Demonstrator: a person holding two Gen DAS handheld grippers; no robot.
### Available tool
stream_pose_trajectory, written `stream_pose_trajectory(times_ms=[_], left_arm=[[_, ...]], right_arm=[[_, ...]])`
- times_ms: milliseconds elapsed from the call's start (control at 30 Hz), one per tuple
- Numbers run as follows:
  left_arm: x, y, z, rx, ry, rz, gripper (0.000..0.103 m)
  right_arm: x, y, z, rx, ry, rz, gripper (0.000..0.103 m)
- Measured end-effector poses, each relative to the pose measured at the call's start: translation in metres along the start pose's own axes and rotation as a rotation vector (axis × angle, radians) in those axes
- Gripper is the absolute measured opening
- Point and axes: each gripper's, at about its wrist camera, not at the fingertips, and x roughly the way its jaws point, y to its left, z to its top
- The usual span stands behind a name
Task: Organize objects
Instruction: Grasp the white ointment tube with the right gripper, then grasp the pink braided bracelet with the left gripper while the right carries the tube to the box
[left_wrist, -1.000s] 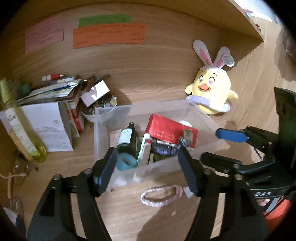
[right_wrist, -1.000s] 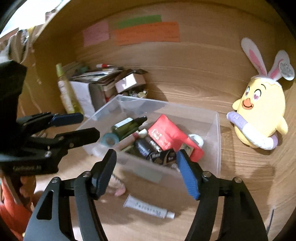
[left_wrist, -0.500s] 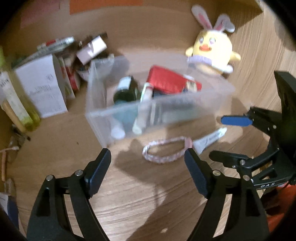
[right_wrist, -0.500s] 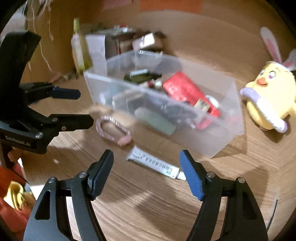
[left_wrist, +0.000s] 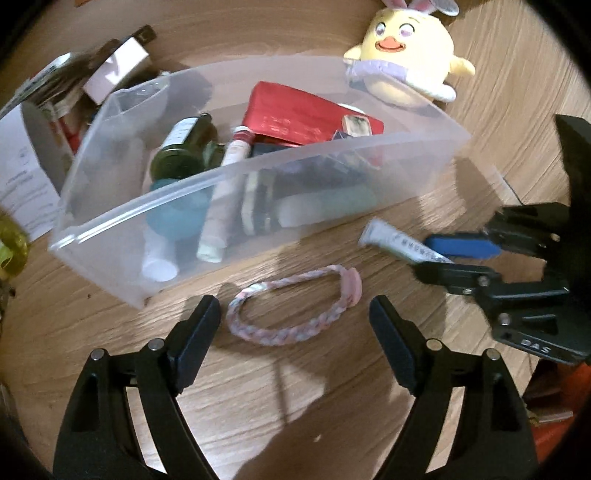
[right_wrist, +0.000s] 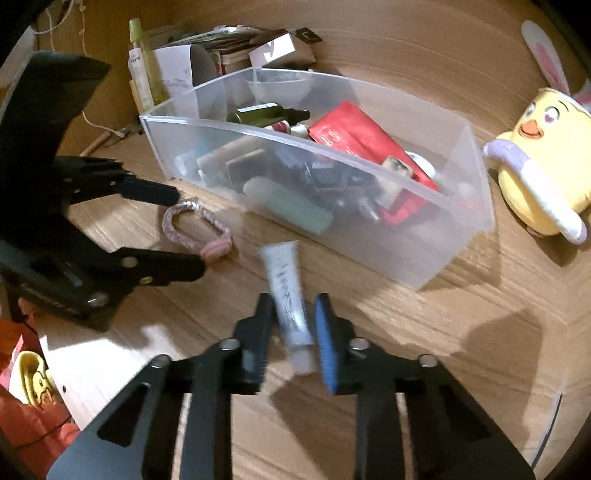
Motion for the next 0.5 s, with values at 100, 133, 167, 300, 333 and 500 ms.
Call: stream_pose_trajectory(times_ms=[100, 133, 167, 300, 333, 500], left_arm=[[0.003, -0.005, 0.002, 0.008, -0.009, 0.004, 0.083], [0.003, -0.007, 0.003, 0.007, -0.012, 0.003, 0.078], [0.004, -0.008, 0.003, 0.01, -0.017, 0.003, 0.075], [0.002, -0.012, 0.002, 0.033, -0.042, 0.014, 0.046], [0.001, -0.013, 0.002, 0.038, -0.046, 0.014, 0.035], [-0.003, -0.008, -0.004, 0.024, -0.049, 0.003, 0.007]], right_arm=[[-0.007, 0.001, -0.01, 0.012, -0.009, 0.003, 0.015], [-0.008, 0.001, -0.012, 0.015, -0.011, 0.003, 0.015], [-0.01, 0.001, -0.016, 0.022, -0.014, 0.004, 0.015], [-0.014, 0.001, -0.023, 0.06, -0.029, 0.02, 0.015], [-0.015, 0.0, -0.024, 0.07, -0.033, 0.026, 0.015], [-0.023, -0.001, -0.028, 0.119, -0.069, 0.047, 0.015]])
